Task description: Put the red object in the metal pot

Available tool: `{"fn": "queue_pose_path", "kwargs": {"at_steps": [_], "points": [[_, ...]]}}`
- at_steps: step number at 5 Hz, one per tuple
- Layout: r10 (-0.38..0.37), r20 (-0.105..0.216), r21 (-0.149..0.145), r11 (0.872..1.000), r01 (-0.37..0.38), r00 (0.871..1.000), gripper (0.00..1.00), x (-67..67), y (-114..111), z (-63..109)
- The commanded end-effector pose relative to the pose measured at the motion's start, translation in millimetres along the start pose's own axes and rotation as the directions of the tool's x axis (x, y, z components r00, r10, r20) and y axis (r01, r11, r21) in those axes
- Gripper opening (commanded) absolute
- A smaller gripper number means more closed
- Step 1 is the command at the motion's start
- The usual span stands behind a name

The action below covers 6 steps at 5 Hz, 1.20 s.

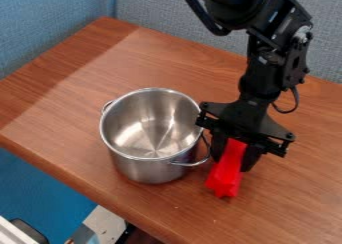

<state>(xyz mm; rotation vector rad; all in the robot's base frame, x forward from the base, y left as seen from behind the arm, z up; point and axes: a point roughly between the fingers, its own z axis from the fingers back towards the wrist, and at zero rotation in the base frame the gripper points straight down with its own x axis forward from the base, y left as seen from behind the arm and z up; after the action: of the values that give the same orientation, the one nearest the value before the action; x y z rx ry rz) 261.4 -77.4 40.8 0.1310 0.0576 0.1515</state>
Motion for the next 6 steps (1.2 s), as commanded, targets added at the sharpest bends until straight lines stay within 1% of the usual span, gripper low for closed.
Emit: {"fn": "queue_pose_path", "kwargs": {"at_steps": [1,4,6], "points": [[0.022,0.066,-0.022,1.000,-0.020,0.998,0.00,8.8,8.2,20.8],[0.031,0.062,-0.012,0.999,-0.031,0.998,0.00,10.6,13.7,24.2],[0.030,0.062,-0.001,1.000,-0.030,0.998,0.00,11.8,16.2,29.0]]}}
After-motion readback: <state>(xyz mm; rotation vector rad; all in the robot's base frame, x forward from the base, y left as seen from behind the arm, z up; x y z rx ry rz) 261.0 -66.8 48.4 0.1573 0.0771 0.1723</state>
